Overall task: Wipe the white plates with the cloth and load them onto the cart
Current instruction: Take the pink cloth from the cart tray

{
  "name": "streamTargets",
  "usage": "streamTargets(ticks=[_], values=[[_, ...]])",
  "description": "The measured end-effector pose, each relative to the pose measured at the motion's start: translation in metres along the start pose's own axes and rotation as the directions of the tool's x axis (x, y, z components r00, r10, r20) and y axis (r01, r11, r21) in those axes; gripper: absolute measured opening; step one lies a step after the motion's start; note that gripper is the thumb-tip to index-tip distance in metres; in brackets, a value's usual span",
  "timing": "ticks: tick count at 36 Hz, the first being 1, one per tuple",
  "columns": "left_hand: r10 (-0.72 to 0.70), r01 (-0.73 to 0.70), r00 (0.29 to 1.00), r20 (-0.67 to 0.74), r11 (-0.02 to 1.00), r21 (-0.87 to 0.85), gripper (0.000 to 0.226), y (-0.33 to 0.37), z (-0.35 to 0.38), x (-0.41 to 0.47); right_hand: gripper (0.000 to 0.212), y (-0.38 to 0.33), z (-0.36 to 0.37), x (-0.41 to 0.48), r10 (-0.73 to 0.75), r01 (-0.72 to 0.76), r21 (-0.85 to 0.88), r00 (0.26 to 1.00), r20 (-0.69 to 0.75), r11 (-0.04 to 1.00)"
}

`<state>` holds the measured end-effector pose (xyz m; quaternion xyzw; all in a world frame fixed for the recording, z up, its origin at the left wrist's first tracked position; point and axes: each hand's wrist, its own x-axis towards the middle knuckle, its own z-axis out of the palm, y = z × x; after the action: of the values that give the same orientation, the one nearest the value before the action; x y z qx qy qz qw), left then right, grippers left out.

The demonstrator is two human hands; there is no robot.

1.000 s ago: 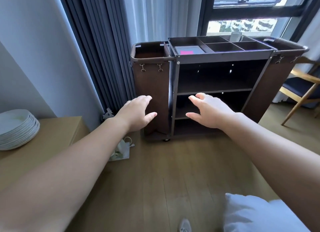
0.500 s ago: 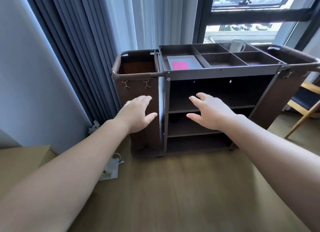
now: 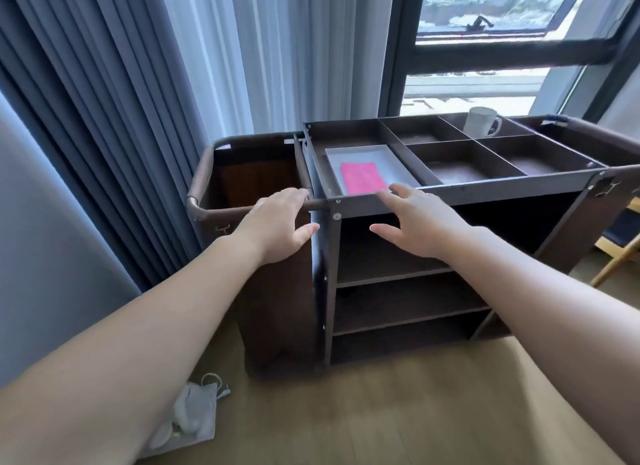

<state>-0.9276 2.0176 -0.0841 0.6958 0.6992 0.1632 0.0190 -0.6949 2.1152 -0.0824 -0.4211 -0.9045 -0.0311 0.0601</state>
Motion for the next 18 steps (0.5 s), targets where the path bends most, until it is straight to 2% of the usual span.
streamTargets(ticks=[3, 9, 18], values=[[0.016, -0.016, 1.000, 0.011, 1.000, -0.004, 0.056, -0.021, -0.005, 0.038, 0.067, 0.007, 0.002, 0.035, 0.025, -0.025, -0.004, 0.999, 0.025, 1.000], [0.067, -0.067, 0.998, 0.021, 0.997, -0.024, 0.067, -0.049, -0.006, 0.113, 0.067, 0.027, 0.008, 0.094, 0.099, -0.100, 0.025, 0.995, 0.031, 0.995], [0.102, -0.101, 0.993, 0.052, 0.995, -0.015, 0.070, -0.064, 0.020, 0.184, 0.075, 0.067, 0.025, 0.166, 0.055, -0.057, 0.015, 0.990, 0.132, 0.998]])
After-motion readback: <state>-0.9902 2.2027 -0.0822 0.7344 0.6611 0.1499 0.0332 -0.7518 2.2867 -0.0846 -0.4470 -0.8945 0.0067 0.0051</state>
